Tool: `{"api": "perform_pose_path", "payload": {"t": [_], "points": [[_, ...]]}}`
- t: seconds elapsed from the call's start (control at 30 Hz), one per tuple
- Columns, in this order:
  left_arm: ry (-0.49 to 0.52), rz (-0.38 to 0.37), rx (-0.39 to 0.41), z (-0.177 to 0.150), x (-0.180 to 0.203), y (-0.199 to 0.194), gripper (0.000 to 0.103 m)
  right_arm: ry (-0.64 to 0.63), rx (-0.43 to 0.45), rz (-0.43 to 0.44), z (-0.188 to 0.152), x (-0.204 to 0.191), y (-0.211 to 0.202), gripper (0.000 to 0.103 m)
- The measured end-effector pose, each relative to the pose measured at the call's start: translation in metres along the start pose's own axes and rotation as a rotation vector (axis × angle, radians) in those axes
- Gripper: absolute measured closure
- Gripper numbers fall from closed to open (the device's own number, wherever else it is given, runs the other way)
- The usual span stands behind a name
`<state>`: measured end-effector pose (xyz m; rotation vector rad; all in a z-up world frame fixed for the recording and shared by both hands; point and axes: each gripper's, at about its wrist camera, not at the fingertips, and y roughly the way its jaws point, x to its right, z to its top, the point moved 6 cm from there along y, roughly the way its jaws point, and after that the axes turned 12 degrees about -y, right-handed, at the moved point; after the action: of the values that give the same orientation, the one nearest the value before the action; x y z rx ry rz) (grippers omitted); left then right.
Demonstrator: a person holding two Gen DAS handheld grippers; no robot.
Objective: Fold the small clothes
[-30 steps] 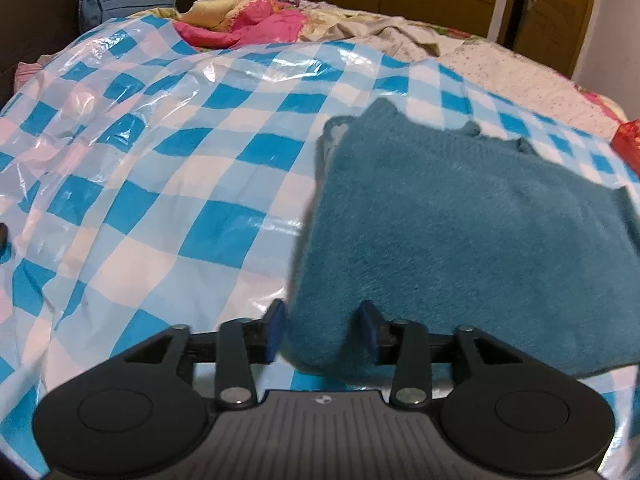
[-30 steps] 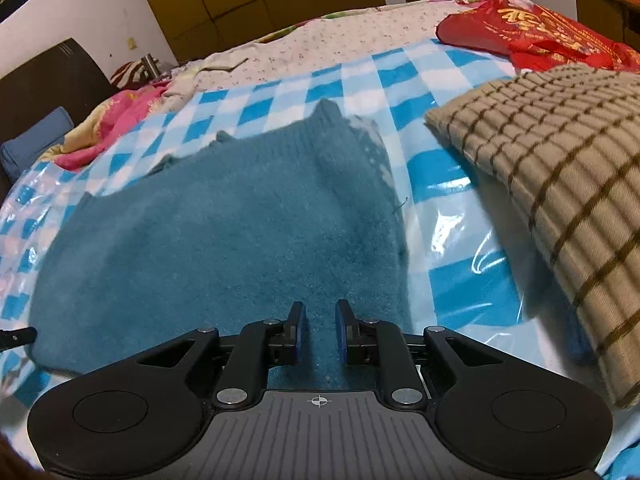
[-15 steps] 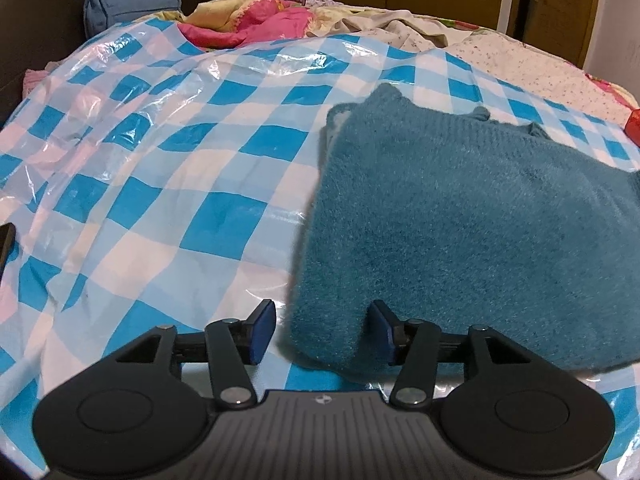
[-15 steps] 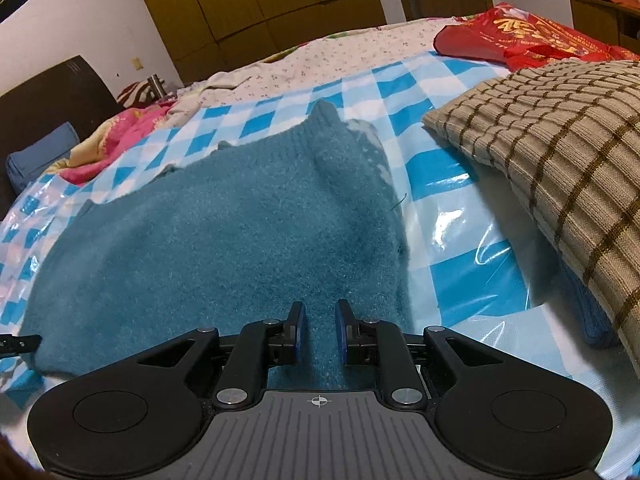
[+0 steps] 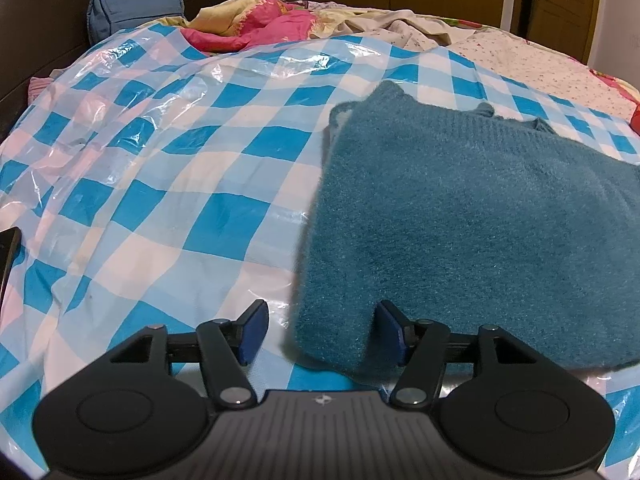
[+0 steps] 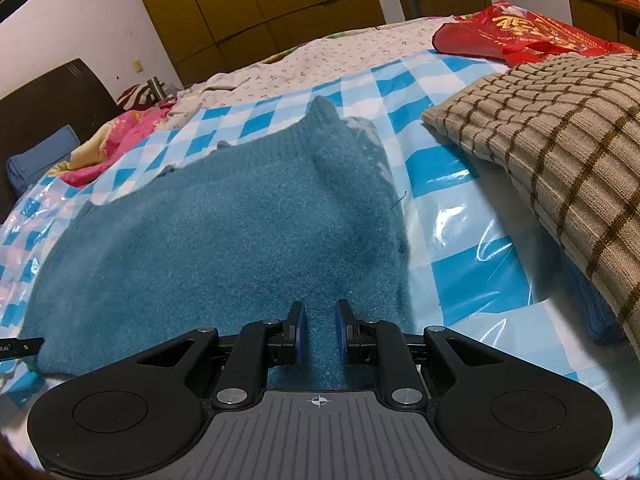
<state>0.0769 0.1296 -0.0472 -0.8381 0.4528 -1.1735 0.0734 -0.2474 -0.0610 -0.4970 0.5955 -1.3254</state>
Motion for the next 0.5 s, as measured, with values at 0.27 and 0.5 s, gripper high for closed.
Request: {"api": "perform_pose_path", "payload": {"t": [0.27, 0.5], "points": [[-0.028, -0.012, -0.007, 0.0004, -0.0037, 0.0011, 0.031, -0.002, 0.000, -0.001, -0.0001, 0.0000, 0.0005, 0.086], [-0.036, -0.013, -0.009, 0.0009, -0.0054, 0.0020, 0.028, 0.060, 0.040, 0.013, 0.0016, 0.0071, -0.0075, 0.086]]}}
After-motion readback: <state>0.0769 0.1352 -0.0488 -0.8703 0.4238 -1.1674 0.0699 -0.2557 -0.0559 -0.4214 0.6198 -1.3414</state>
